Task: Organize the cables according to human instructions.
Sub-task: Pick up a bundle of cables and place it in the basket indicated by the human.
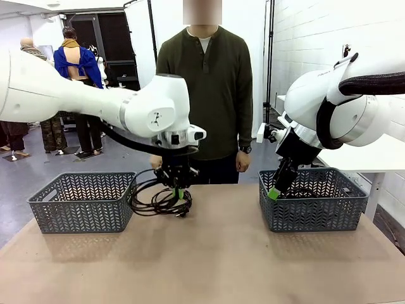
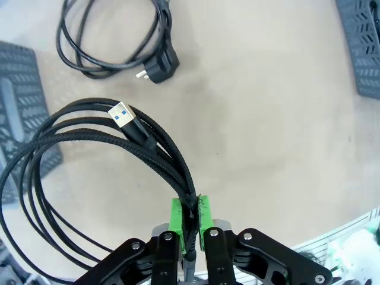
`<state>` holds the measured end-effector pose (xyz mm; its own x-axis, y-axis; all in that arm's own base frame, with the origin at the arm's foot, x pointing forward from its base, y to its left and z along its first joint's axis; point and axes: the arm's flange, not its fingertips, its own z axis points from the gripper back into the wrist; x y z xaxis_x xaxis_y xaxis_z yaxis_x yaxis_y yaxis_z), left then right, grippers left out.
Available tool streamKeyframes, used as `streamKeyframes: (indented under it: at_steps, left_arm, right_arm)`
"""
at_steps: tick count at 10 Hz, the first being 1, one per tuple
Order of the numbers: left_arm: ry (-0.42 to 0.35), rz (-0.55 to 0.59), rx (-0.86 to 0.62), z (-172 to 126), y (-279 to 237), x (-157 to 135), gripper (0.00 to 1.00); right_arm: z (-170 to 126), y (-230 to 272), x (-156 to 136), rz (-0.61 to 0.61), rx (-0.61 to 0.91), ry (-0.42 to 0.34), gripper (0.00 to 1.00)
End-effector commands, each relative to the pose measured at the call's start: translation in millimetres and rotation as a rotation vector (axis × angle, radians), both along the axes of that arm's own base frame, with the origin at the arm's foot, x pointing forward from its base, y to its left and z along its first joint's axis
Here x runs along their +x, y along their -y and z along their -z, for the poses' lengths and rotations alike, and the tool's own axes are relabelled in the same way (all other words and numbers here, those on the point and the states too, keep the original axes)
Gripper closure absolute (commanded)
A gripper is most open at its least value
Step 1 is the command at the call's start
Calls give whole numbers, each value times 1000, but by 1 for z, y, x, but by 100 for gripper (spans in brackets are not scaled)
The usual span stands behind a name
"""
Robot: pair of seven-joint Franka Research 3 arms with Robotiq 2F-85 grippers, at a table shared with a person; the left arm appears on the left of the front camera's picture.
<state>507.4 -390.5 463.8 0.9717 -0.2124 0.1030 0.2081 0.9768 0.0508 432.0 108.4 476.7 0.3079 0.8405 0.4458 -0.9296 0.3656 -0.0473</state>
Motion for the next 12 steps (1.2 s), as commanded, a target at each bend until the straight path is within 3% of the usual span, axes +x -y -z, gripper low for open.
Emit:
streamKeyframes:
  at_steps: [1,4,10,12]
  left_arm:
    - [41,114,42,-25,-20,14,100]
    - [26,305,37,-55,-71,33,100]
    - [54,745,-8,-55,-169,53,100]
    - [58,765,-1,-47,-191,58,100]
  right_arm:
    - [-1,-1,4,0,-12,-4,0]
    - [-1,-1,4,0,-12,-4,0]
    - [-1,-1,4,0,-12,-4,0]
    - [-1,-1,4,0,-12,-4,0]
